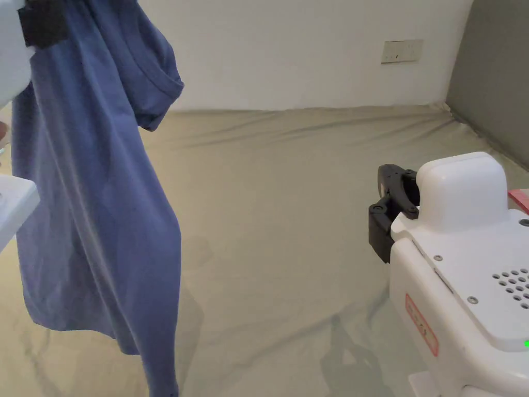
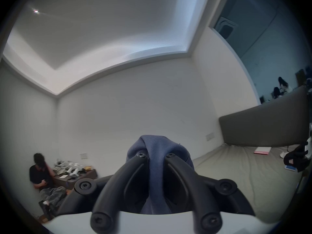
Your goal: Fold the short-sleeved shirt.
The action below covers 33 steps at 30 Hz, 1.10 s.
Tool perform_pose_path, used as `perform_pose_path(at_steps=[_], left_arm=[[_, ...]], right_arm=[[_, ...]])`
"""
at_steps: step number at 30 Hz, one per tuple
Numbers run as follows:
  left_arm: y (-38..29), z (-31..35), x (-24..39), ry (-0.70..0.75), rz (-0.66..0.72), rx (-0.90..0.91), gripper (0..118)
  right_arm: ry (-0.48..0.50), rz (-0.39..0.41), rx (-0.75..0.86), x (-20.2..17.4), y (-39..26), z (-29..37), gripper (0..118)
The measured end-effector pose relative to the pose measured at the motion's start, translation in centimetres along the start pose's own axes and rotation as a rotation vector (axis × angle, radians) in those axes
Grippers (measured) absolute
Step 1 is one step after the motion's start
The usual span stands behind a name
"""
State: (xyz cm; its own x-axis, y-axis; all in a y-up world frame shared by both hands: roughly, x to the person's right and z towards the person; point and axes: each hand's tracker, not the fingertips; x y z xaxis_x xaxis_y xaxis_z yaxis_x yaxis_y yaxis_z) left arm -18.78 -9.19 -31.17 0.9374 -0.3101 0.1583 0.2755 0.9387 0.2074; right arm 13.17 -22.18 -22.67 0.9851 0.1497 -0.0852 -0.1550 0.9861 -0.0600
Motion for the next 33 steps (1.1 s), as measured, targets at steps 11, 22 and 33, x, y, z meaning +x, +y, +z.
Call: perform_pose_path(at_steps=[11,22,33], left_arm=[[-16.8,-16.2,19.0,-0.352,-0.055,-0.398,11],[-37.2,-19.8,32.4,-0.436,-0.063,-0.952,62],[-26.0,-13.2,20.0,-0.262,0.196,-0.632,116]], right_arm=[[-0.131,-0.02,-0.134,6.7,-5.3,-2.4,1],[-0.165,-0.016,-0.279,10.4,-10.5,-6.4,1],[-0.105,0.054,-0.249,8.3,-7.9,-6.3,1]])
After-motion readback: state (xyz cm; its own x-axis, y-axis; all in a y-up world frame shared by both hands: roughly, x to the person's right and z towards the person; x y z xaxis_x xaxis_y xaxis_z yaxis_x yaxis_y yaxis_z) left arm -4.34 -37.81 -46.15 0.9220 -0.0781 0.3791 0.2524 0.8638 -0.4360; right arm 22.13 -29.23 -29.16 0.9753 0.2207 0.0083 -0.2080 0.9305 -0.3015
